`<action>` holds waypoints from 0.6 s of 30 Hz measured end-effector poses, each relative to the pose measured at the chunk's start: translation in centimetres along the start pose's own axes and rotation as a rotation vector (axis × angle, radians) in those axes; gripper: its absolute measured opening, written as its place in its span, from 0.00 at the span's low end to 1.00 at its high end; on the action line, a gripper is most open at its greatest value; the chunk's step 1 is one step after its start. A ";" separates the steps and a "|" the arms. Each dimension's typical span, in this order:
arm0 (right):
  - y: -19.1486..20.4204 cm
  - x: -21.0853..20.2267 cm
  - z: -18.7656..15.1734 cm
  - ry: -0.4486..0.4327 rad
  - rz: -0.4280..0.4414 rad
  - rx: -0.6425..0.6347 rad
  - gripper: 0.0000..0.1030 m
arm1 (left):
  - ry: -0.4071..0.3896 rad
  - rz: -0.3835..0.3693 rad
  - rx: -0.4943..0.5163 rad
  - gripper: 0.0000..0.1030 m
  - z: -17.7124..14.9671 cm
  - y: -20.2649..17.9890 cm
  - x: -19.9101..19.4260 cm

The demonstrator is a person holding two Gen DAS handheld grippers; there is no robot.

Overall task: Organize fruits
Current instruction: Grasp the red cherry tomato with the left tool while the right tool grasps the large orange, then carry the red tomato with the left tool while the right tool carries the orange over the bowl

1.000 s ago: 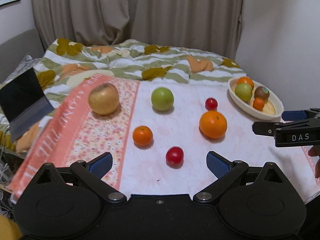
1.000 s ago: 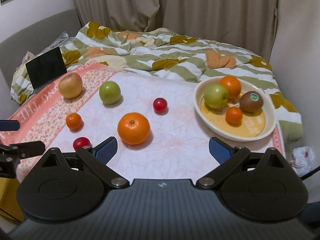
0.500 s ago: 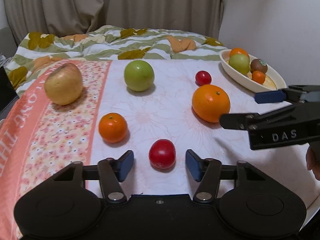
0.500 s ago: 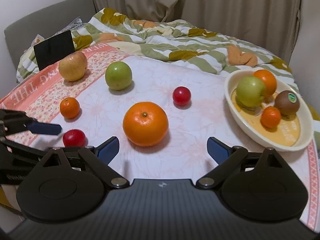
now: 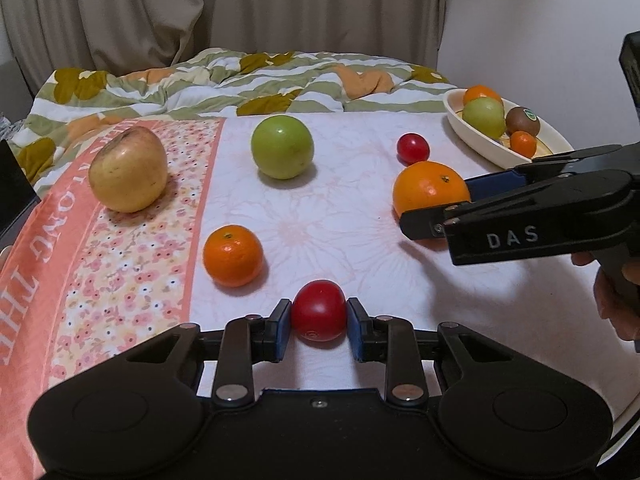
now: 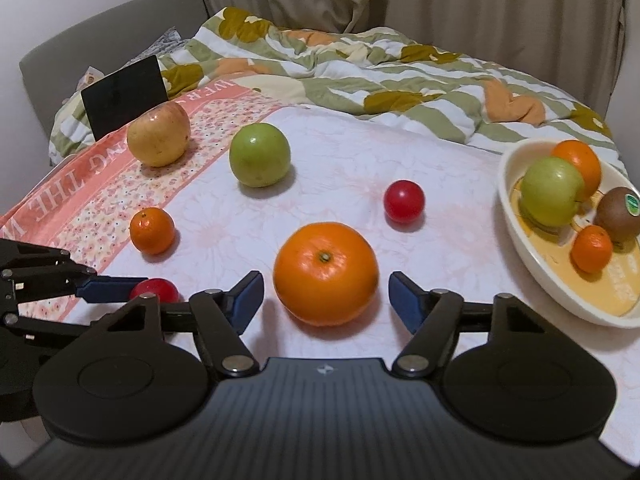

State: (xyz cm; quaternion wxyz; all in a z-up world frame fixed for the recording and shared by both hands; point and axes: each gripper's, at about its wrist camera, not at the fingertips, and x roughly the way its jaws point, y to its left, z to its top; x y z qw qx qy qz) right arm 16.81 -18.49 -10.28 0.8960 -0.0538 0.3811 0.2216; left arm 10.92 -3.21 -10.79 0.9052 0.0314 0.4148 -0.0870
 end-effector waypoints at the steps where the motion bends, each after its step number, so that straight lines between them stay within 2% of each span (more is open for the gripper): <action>1: 0.1 0.2 0.1 0.000 0.001 0.003 0.80 | 0.001 0.002 -0.001 0.31 0.0 0.1 0.0; 5: 0.3 0.8 0.3 0.002 -0.009 0.007 0.78 | 0.001 0.008 -0.008 0.31 -0.1 0.6 -0.1; 7: 0.4 0.9 0.4 0.001 -0.023 0.010 0.73 | -0.001 0.014 -0.014 0.31 -0.2 0.9 -0.3; 18: 1.3 -0.8 0.8 -0.015 -0.030 0.022 0.72 | -0.054 0.025 -0.070 0.31 0.5 1.8 -3.6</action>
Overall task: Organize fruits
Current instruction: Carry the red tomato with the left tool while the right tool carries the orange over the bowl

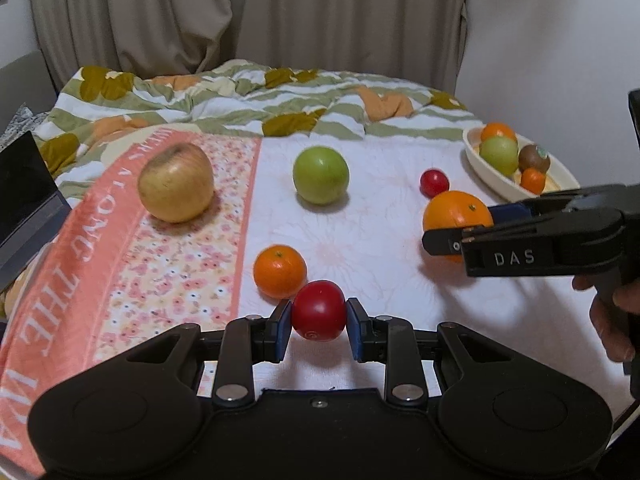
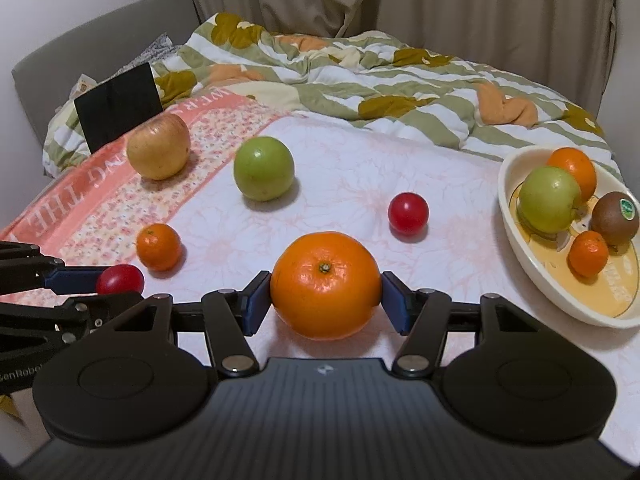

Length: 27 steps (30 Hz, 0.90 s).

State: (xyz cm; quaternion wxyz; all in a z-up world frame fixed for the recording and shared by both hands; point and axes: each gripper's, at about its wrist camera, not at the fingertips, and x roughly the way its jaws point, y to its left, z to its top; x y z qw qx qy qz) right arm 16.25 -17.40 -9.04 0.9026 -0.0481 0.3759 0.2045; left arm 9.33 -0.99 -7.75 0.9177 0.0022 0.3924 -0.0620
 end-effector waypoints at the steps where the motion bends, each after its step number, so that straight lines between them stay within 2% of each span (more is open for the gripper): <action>1: 0.1 -0.5 0.1 -0.004 -0.001 0.004 0.72 | -0.005 0.000 -0.004 0.31 0.1 0.0 -0.4; 16: 0.1 -10.0 0.8 -0.058 -0.051 0.073 0.72 | -0.102 -0.020 -0.002 0.31 2.9 -2.2 -7.4; 21: -1.9 -13.2 0.3 -0.068 -0.078 0.094 0.72 | -0.124 -0.045 0.020 0.31 4.3 -4.3 -8.5; 27: -6.0 -16.1 0.1 -0.076 -0.114 0.118 0.72 | -0.139 -0.067 0.039 0.31 6.2 -8.1 -8.7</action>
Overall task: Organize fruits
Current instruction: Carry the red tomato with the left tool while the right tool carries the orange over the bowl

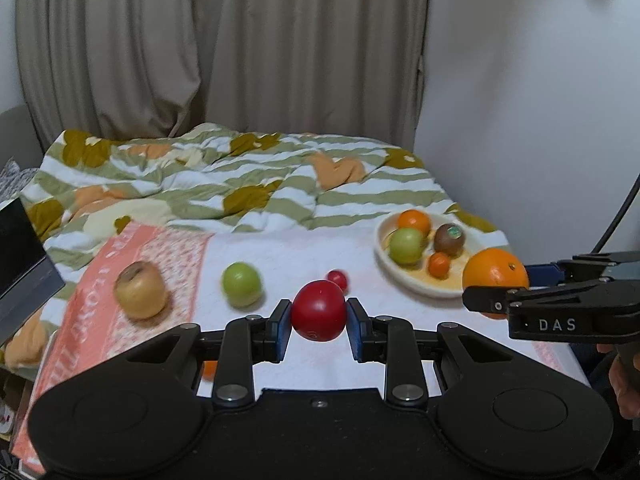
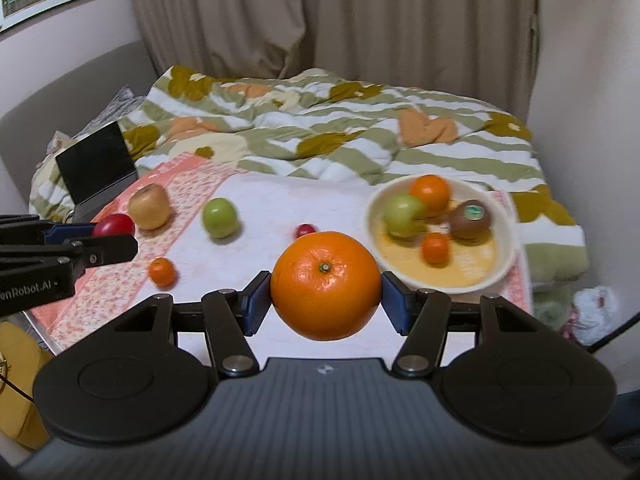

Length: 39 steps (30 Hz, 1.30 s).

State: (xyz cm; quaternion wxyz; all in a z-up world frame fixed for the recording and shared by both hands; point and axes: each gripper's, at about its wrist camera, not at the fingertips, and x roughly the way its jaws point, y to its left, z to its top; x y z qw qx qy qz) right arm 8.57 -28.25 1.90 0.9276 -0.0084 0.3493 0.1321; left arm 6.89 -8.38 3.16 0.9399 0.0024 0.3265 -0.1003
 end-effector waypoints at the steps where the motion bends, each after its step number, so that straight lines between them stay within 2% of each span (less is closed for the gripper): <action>1: -0.8 -0.3 0.1 -0.001 -0.004 0.004 0.72 | -0.002 -0.003 0.003 0.31 0.3 -0.7 0.2; 9: -7.6 -0.4 0.6 0.004 -0.031 0.010 0.72 | -0.002 -0.041 0.024 0.31 3.1 -6.3 3.9; 18: -14.2 2.4 1.5 0.022 -0.005 0.028 0.72 | 0.036 -0.040 0.048 0.31 5.1 -11.1 9.8; 26: -17.3 5.0 2.3 0.033 -0.018 0.070 0.72 | 0.122 -0.046 0.106 0.31 5.5 -13.3 15.4; 39: -19.4 7.7 2.5 0.050 -0.084 0.171 0.72 | 0.261 -0.065 0.216 0.32 4.4 -13.4 22.6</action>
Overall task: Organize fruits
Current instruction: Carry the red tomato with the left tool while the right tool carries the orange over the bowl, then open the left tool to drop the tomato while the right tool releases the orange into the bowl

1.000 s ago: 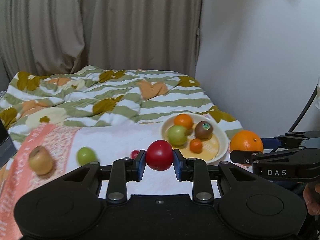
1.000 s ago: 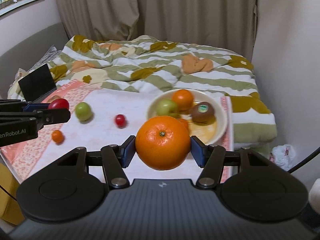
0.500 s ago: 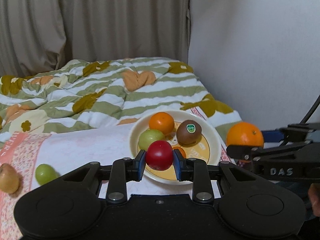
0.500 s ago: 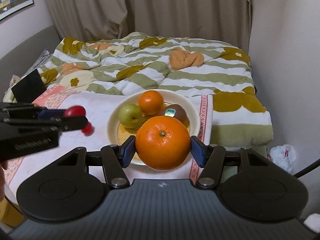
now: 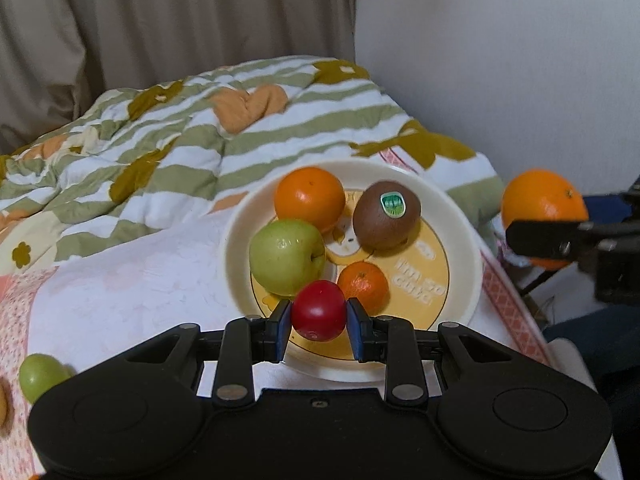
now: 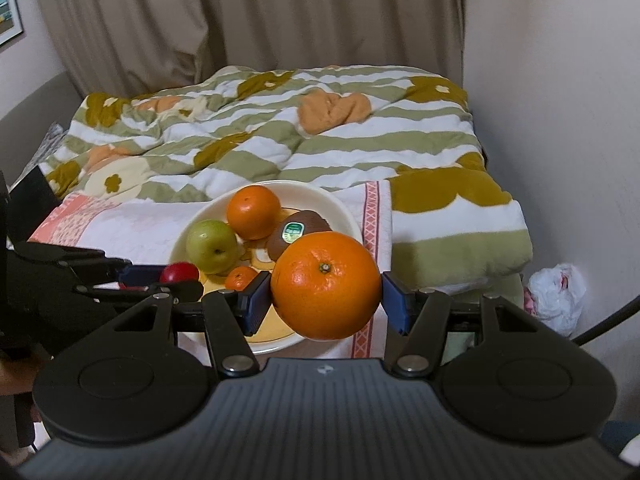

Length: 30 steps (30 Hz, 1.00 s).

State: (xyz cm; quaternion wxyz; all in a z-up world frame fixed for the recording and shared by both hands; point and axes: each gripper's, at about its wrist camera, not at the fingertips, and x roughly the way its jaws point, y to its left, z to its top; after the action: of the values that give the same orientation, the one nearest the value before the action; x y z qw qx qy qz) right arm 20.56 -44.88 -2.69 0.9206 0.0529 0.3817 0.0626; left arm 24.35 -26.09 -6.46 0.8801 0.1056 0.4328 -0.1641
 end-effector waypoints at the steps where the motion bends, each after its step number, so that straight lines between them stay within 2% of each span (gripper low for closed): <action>1: 0.0 0.1 0.0 0.001 -0.005 0.007 0.72 | 0.005 0.001 0.013 0.32 -0.1 0.0 0.3; 3: 0.0 0.3 0.0 0.003 -0.014 0.016 0.72 | 0.016 -0.007 0.030 0.32 -0.2 0.1 0.7; 5: 0.1 0.4 0.0 0.003 -0.024 0.021 0.72 | 0.014 -0.018 0.042 0.39 -0.2 0.1 0.6; 6: 0.1 0.4 0.0 0.004 -0.028 0.022 0.72 | 0.009 -0.018 0.051 0.58 -0.3 0.0 0.4; 7: 0.2 0.4 0.0 0.004 -0.033 0.023 0.72 | 0.002 -0.012 0.059 0.84 -0.3 0.0 0.2; 9: 0.2 0.3 0.0 0.003 -0.040 0.026 0.72 | -0.043 0.011 0.071 0.99 -0.5 0.0 -0.6; 13: 0.4 0.3 0.1 0.005 -0.043 0.023 0.72 | -0.051 0.018 0.087 1.00 -0.8 0.4 -1.8; 25: 2.3 3.6 0.2 0.037 -0.010 -0.072 0.72 | -0.069 0.007 -0.093 1.00 -1.7 3.8 -5.0; 30: 3.3 5.7 -0.4 0.044 0.020 -0.157 0.72 | -0.068 0.042 -0.128 1.00 -2.2 4.5 -5.9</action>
State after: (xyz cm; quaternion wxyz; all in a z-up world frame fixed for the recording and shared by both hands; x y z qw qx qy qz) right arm 24.04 -40.75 -6.45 0.9127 -0.0169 0.3952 0.1029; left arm 21.13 -20.08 -2.87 0.9025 0.0523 0.4100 -0.1211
